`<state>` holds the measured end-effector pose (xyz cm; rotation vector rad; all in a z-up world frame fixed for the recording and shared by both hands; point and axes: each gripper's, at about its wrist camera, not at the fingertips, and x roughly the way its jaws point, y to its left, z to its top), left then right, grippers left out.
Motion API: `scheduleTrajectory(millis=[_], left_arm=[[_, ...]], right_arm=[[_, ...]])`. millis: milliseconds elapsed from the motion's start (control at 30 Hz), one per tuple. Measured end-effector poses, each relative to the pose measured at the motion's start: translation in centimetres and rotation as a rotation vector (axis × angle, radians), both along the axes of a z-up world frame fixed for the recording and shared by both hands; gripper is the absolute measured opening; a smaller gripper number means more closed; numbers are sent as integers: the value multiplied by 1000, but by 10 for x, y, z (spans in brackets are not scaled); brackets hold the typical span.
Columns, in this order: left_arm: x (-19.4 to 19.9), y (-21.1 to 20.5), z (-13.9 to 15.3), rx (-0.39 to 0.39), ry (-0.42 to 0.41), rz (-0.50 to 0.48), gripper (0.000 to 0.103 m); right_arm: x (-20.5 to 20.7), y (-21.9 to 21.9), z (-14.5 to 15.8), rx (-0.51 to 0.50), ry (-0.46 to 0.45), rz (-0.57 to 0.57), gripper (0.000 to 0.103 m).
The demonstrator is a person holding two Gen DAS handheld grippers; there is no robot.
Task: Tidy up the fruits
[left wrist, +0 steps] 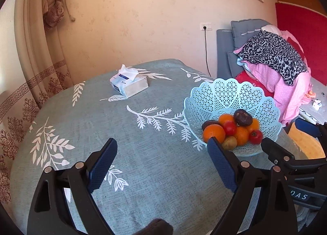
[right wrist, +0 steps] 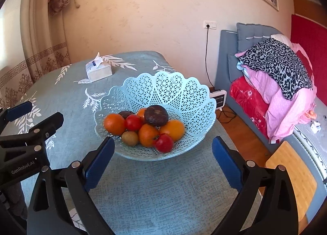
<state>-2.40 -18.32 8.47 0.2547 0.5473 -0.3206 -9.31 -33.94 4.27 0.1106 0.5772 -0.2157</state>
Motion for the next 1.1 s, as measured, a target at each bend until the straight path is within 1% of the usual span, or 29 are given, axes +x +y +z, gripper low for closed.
scheduleTrajectory(millis=[133,267,467,900,1100], left_arm=[[-2,-1,0,13,-4,12,89],[-2,-4,-2,42,-7,26,89],[1,-6,-5,47,4,21,89],[4,-18,-9,82,2,9,89],[5,-20,-10,77,9,3,89]], right_arm=[[0,3,0,-24,-1,-4,97],[0,3,-2,-22,2,-7,97],[2,1,-4,-18,8,-15,97],[7,-5,-10,-3,24,-29,97],[6,-8,-10,5,26,-34,97]])
